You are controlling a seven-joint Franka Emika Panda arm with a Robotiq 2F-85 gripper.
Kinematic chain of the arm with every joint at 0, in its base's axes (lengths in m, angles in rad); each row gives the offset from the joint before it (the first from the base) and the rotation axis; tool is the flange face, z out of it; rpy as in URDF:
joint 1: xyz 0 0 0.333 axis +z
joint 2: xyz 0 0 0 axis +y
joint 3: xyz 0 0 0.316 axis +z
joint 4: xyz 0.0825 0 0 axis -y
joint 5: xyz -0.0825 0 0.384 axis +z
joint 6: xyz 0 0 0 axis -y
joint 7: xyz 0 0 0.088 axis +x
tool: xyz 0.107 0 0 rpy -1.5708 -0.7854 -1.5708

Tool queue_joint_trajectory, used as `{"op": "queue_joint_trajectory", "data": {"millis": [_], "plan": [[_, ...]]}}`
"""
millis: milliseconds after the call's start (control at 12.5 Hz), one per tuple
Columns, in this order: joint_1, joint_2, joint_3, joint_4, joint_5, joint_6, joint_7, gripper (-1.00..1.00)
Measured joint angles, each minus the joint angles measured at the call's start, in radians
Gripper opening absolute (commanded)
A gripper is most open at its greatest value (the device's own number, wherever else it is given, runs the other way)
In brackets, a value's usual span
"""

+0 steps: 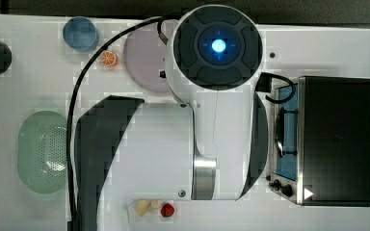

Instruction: Pick Ketchup from the table and place it in strainer.

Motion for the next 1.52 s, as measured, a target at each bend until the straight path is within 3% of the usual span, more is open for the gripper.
{"op": "queue_joint_trajectory", "data": {"millis": [240, 560, 880, 1280, 1520], "plan": [[-0.082, -0.182, 0.066, -0.158, 0.012, -0.155, -0.001, 0.99], [-0.103, -0.230, 0.091, -0.146, 0.009, -0.130, -0.048, 1.00], [-0.087, -0.113, 0.127, -0.208, 0.015, -0.005, -0.175, 1.00], [-0.088, 0.085, 0.153, -0.348, 0.009, 0.246, -0.539, 1.00], [-0.088, 0.130, 0.147, -0.441, 0.012, 0.439, -0.761, 1.00]]}}
